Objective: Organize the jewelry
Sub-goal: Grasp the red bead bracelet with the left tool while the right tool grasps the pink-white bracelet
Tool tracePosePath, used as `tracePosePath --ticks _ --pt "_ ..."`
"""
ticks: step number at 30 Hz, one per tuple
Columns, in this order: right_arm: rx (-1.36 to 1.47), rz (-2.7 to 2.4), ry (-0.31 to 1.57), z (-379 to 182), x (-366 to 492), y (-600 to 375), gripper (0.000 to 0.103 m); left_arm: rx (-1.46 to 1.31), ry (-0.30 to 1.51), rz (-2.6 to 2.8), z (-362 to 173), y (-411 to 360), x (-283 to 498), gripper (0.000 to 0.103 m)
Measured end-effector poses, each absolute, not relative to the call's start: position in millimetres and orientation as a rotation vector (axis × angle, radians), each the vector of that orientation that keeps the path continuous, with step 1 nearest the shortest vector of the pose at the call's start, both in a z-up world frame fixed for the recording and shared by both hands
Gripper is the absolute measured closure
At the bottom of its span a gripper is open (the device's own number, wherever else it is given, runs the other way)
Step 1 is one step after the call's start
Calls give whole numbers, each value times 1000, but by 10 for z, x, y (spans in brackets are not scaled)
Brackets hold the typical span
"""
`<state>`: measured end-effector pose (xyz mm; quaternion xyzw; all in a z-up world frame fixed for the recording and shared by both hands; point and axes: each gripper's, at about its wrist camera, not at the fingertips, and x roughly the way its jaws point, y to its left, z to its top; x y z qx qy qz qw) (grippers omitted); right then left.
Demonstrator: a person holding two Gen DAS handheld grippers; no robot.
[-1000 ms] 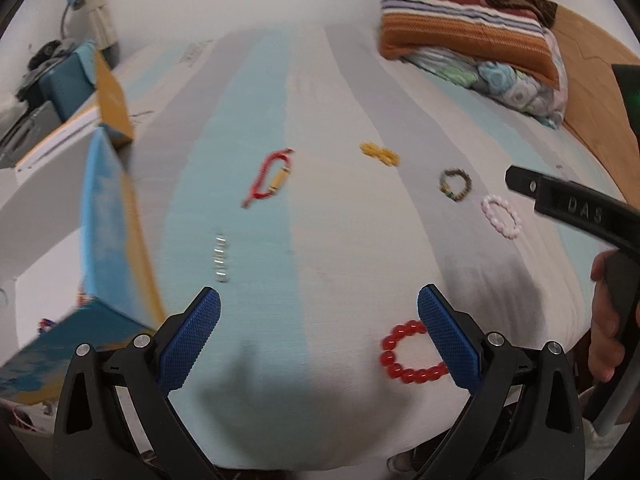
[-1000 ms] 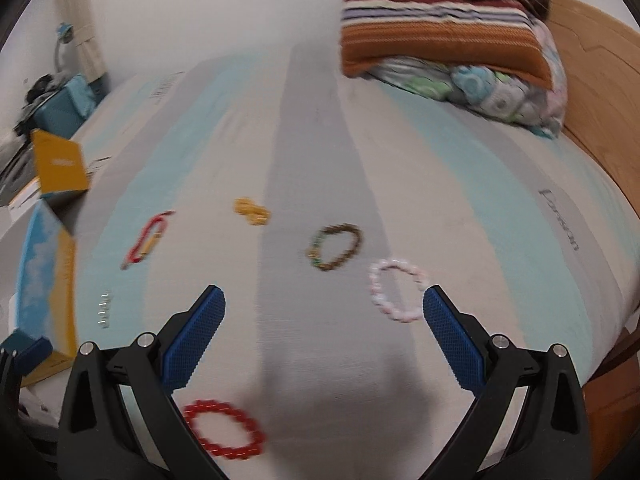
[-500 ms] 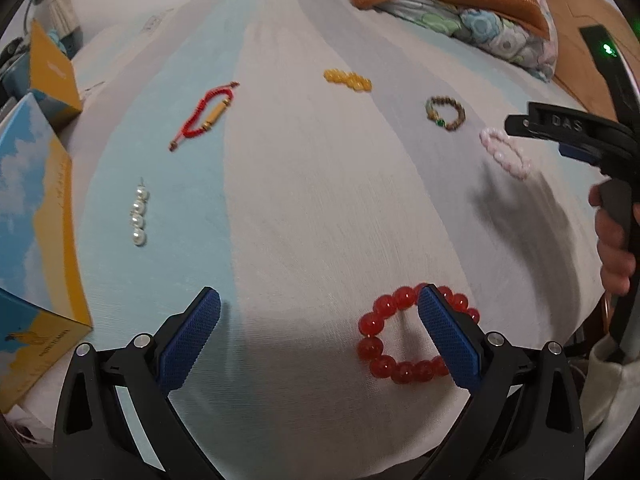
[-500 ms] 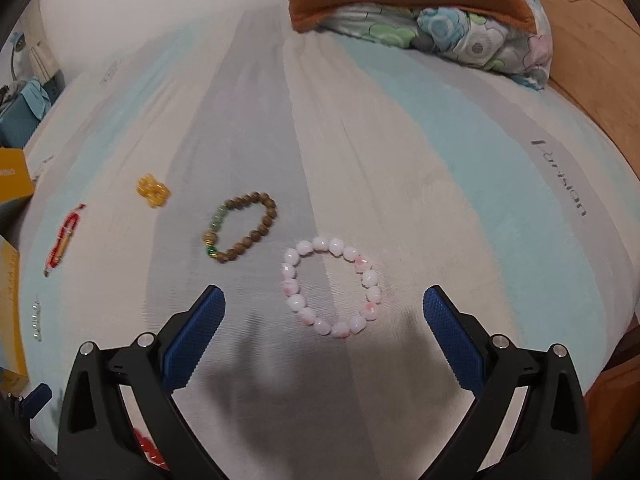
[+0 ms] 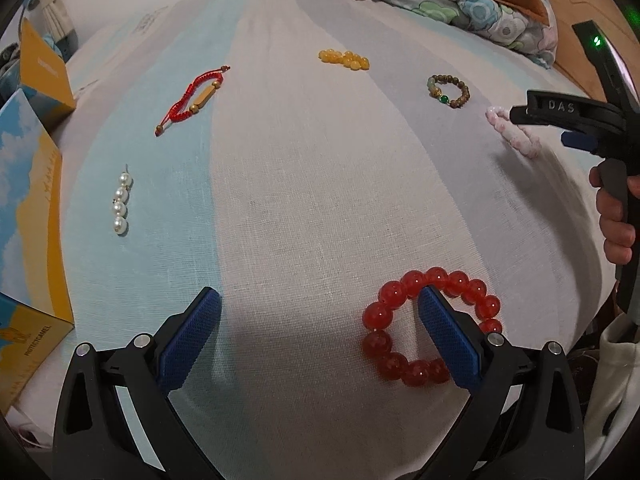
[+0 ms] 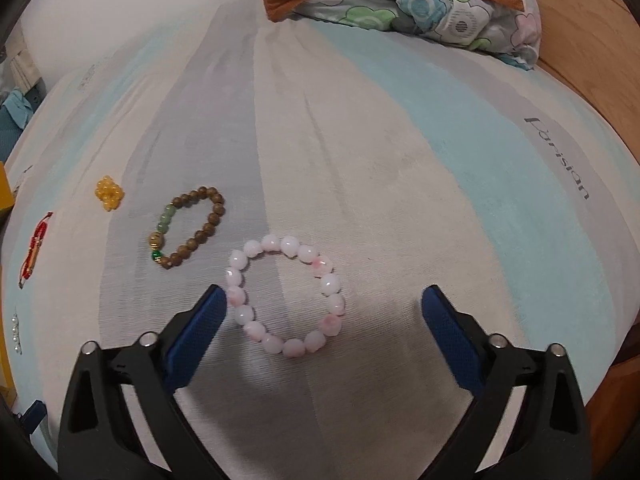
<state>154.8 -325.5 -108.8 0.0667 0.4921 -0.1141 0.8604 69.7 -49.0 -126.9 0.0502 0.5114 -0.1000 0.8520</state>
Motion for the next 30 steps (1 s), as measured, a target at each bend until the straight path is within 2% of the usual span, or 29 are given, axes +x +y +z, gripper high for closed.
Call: tracePosePath --ticks 3,8,19,24,25,30 --pt "141 -245 1048 -1138 1581 -3272 20 106 1073 -208 -1279 -491 702 6" --pt "148 -252 1078 -1223 1611 -3287 37 127 1077 -205 -1310 -513 701 5" --pt "113 -248 1095 -1273 1615 -3203 57 153 1087 -198 -1356 -545 700 8" --pt "101 -246 1099 -1274 1607 -3144 69 164 1089 -201 -1333 -570 676 23" --pt "98 -244 1100 -1273 1606 -3136 75 167 1089 -200 -1333 -573 677 24" --pt "68 -242 1106 -1270 1596 -3074 85 167 1089 -207 -1295 -566 656 47"
